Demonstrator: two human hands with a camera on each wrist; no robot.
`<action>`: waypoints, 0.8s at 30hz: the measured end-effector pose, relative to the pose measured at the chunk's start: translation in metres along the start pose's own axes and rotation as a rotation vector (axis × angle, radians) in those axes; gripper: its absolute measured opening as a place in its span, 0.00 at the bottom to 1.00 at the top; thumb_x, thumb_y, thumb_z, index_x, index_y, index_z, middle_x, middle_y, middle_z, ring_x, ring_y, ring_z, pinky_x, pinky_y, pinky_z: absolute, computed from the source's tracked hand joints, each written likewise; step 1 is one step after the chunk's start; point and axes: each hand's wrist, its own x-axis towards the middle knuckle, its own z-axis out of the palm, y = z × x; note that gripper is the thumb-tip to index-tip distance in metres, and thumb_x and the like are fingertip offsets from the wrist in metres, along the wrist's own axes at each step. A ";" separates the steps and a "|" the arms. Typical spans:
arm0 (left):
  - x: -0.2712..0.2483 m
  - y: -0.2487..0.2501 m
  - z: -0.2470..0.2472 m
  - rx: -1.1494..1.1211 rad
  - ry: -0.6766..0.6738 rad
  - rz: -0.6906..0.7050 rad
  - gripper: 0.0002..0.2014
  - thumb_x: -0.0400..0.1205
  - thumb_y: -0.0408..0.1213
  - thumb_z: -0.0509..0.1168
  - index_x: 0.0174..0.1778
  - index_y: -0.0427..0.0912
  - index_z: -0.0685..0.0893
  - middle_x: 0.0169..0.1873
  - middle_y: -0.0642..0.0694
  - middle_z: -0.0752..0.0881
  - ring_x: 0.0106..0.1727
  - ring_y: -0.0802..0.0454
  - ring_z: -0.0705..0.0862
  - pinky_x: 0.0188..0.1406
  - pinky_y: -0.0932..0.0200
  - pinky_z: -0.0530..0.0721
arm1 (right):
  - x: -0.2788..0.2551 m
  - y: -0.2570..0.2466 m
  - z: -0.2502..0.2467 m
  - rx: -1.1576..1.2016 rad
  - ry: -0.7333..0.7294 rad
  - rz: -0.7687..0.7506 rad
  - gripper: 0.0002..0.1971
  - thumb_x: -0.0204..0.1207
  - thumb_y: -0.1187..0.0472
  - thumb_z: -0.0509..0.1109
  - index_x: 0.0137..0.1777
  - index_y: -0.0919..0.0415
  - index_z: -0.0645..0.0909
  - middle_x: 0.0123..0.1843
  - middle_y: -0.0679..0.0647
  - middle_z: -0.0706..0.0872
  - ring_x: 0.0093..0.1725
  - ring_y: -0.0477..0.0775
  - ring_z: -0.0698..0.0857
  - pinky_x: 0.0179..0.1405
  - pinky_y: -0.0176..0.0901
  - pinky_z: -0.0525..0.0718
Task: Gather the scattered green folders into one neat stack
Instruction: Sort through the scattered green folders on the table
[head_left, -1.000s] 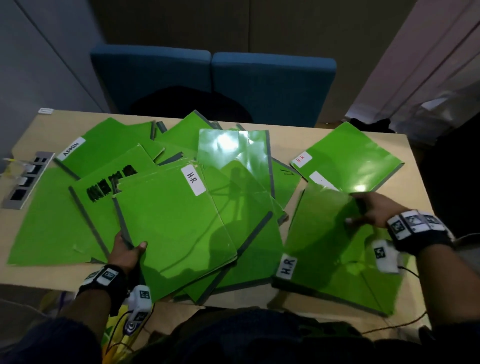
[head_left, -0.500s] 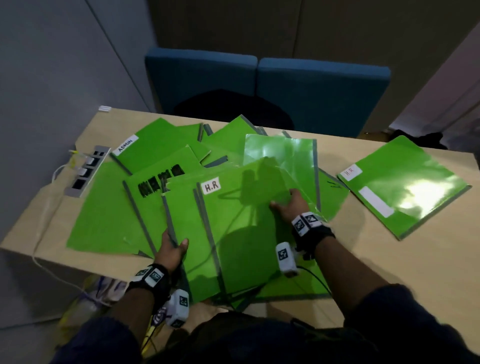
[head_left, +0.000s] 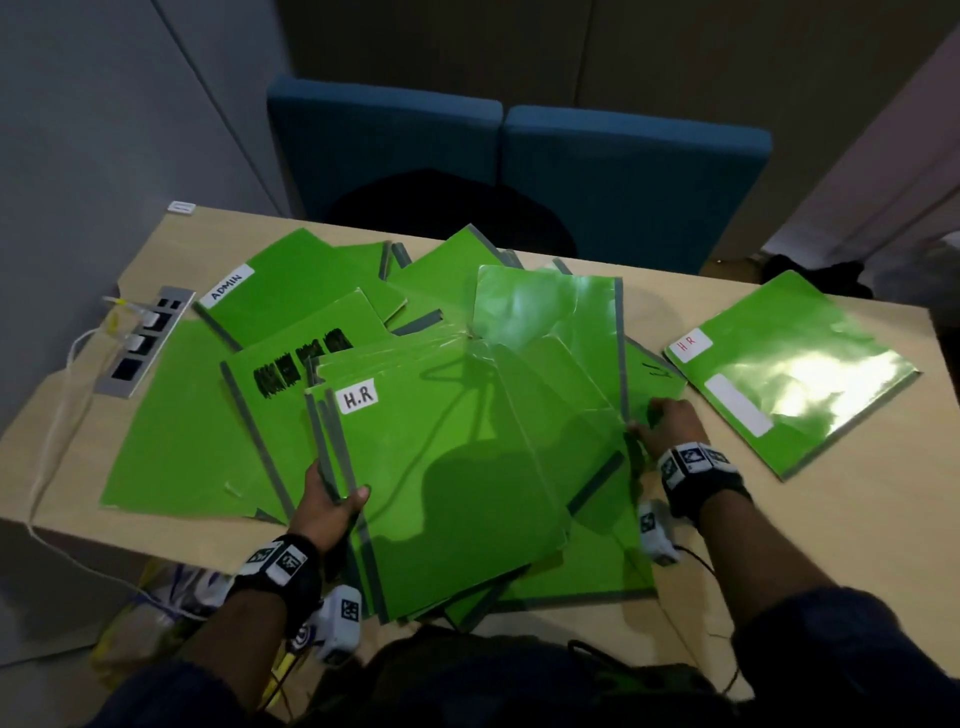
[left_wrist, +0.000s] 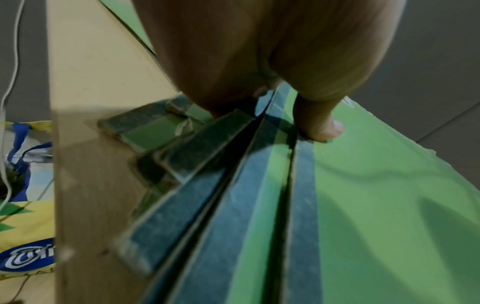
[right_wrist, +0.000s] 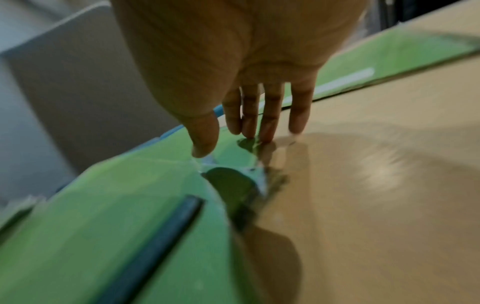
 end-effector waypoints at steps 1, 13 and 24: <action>0.000 0.000 0.000 -0.003 0.002 -0.005 0.39 0.80 0.39 0.70 0.82 0.53 0.53 0.78 0.38 0.69 0.72 0.33 0.75 0.70 0.32 0.74 | -0.004 0.006 0.003 -0.018 -0.029 -0.012 0.31 0.72 0.48 0.79 0.71 0.63 0.79 0.68 0.65 0.79 0.64 0.67 0.81 0.66 0.58 0.81; 0.001 0.000 0.004 0.033 0.068 0.014 0.37 0.80 0.37 0.71 0.81 0.47 0.58 0.73 0.34 0.74 0.66 0.29 0.77 0.64 0.34 0.77 | -0.055 -0.015 0.053 -0.283 0.000 -0.229 0.38 0.68 0.37 0.76 0.71 0.59 0.70 0.68 0.58 0.75 0.67 0.61 0.75 0.65 0.57 0.79; -0.005 0.005 0.004 -0.023 0.078 -0.071 0.36 0.80 0.35 0.70 0.81 0.46 0.59 0.74 0.31 0.73 0.69 0.28 0.76 0.66 0.29 0.75 | -0.022 0.012 -0.004 0.143 -0.104 -0.082 0.40 0.62 0.54 0.87 0.72 0.66 0.76 0.68 0.62 0.81 0.66 0.65 0.82 0.65 0.52 0.82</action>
